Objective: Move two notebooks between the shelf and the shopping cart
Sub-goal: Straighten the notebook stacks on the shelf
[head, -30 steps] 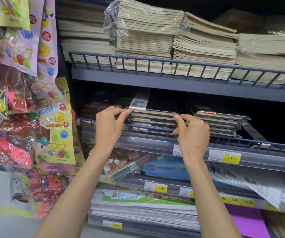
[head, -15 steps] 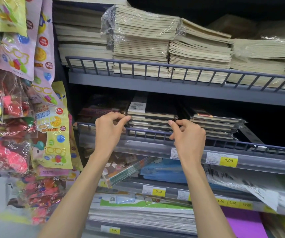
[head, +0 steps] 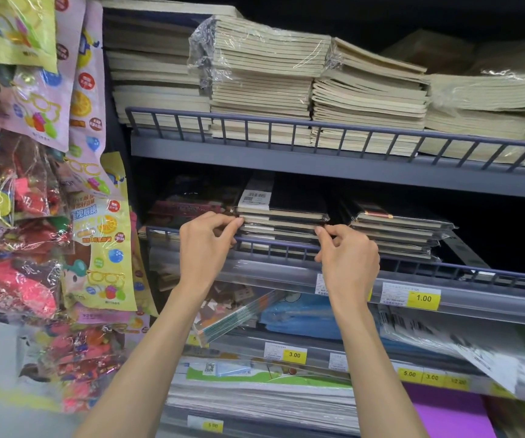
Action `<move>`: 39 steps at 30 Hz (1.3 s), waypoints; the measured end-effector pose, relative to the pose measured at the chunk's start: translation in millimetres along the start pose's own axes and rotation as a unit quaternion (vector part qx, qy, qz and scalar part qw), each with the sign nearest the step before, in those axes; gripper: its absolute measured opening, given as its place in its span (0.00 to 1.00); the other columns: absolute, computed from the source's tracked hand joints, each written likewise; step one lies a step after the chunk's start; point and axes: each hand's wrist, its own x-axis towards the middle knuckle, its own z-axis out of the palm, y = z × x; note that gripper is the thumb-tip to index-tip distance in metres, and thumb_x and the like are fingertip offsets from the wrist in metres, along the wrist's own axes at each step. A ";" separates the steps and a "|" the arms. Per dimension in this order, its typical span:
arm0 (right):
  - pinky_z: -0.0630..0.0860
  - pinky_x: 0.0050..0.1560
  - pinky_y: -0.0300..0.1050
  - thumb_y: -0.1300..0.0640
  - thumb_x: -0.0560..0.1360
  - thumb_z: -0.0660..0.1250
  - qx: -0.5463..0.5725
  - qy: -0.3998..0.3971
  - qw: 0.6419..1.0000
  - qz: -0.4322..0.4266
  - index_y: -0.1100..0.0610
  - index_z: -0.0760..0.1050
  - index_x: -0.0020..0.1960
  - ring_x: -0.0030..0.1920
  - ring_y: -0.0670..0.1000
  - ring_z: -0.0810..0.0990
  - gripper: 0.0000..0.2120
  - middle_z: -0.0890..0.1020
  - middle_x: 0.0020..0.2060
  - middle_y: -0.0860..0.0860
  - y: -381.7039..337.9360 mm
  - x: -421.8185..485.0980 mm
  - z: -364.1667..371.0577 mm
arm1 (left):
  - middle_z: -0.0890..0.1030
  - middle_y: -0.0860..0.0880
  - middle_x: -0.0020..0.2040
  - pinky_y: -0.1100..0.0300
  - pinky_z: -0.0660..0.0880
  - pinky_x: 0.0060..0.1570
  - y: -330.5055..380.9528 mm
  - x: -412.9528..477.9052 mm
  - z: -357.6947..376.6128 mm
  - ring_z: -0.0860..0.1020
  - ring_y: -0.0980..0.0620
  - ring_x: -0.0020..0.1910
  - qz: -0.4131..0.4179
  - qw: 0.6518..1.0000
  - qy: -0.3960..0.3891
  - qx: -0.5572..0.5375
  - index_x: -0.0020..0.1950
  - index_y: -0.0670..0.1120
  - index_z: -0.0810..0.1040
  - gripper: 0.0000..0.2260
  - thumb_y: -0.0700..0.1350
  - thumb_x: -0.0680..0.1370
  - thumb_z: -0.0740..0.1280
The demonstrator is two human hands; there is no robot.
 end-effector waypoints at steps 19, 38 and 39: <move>0.73 0.38 0.45 0.44 0.80 0.65 -0.102 -0.074 0.992 -0.008 0.55 0.83 0.52 0.42 0.54 0.84 0.16 0.84 0.32 0.51 8.9 1.8 0.2 | 0.76 0.51 0.36 0.58 0.67 0.34 -6.4 2.9 0.2 0.76 0.50 0.36 -0.053 0.991 -0.076 0.098 0.48 0.46 0.88 0.12 0.53 0.77 0.72; 0.80 0.40 0.50 0.47 0.81 0.64 -0.121 -0.068 0.989 -0.047 0.52 0.84 0.49 0.38 0.55 0.82 0.13 0.83 0.31 0.52 10.9 -2.7 -2.0 | 0.68 0.55 0.33 0.60 0.60 0.30 -4.1 7.5 2.9 0.69 0.54 0.32 -0.059 0.982 -0.114 0.141 0.42 0.45 0.84 0.16 0.57 0.77 0.70; 0.80 0.40 0.50 0.46 0.81 0.64 -0.132 -0.074 0.988 -0.039 0.53 0.84 0.47 0.38 0.55 0.82 0.14 0.82 0.31 0.52 11.0 -1.8 -2.6 | 0.70 0.54 0.34 0.59 0.61 0.31 -1.3 6.6 2.3 0.70 0.52 0.34 -0.058 0.978 -0.116 0.166 0.42 0.46 0.84 0.16 0.58 0.77 0.69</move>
